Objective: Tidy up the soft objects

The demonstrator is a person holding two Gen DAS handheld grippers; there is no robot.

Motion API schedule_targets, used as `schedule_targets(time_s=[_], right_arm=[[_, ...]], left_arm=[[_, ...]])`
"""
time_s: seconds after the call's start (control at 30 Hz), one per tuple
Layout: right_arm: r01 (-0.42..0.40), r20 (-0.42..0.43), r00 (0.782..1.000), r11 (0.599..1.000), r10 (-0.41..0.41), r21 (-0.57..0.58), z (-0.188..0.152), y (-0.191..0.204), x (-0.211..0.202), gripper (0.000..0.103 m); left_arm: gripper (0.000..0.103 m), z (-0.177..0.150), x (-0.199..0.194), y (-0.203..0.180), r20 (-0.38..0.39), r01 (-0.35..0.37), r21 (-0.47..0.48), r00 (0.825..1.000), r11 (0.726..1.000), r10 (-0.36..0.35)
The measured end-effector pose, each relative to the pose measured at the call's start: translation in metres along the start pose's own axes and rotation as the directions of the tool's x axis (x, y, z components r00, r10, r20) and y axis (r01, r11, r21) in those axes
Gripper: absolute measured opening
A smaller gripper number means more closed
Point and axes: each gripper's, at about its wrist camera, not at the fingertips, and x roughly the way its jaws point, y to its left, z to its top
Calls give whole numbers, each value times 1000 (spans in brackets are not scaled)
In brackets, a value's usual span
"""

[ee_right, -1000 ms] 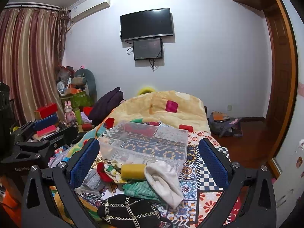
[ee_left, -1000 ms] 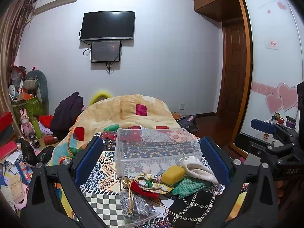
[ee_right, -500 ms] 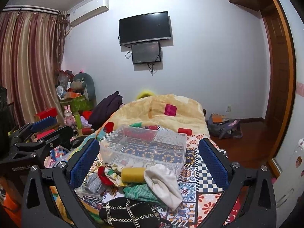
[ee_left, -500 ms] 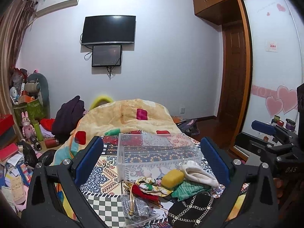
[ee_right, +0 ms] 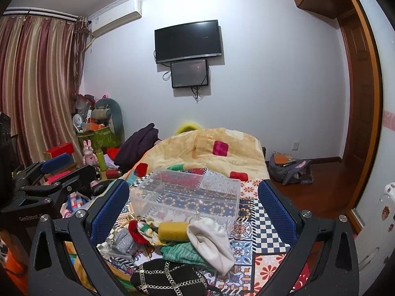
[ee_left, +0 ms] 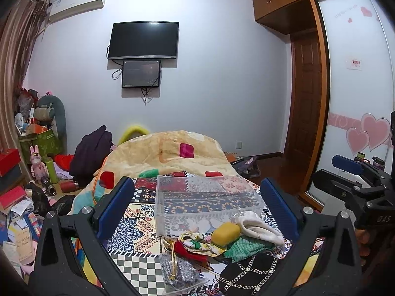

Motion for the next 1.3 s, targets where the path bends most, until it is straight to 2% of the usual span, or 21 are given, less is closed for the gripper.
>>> schedule_targets(time_s=[0.83,1.03,1.2,1.3], right_arm=[[-2,3,1000,1000,2,0,1,2,-2,103],[-4,-30,1000,1000,4,11,-4,-5,8,103],[-4,-126,992,999,9,41,-17,-18,33,103],[-7,-196,980,997,22,75,-29,-27,51,103]], left_arm=[[103,-2,4,-3,-12,11,15,1000,1000,-11],[103,-12,20,0,-81,22,23,996,999,-20],[103,-29,45,7,-183,38,9,983,999,-36],[103,-43,61,9,-240,39,7,970,999,-36]])
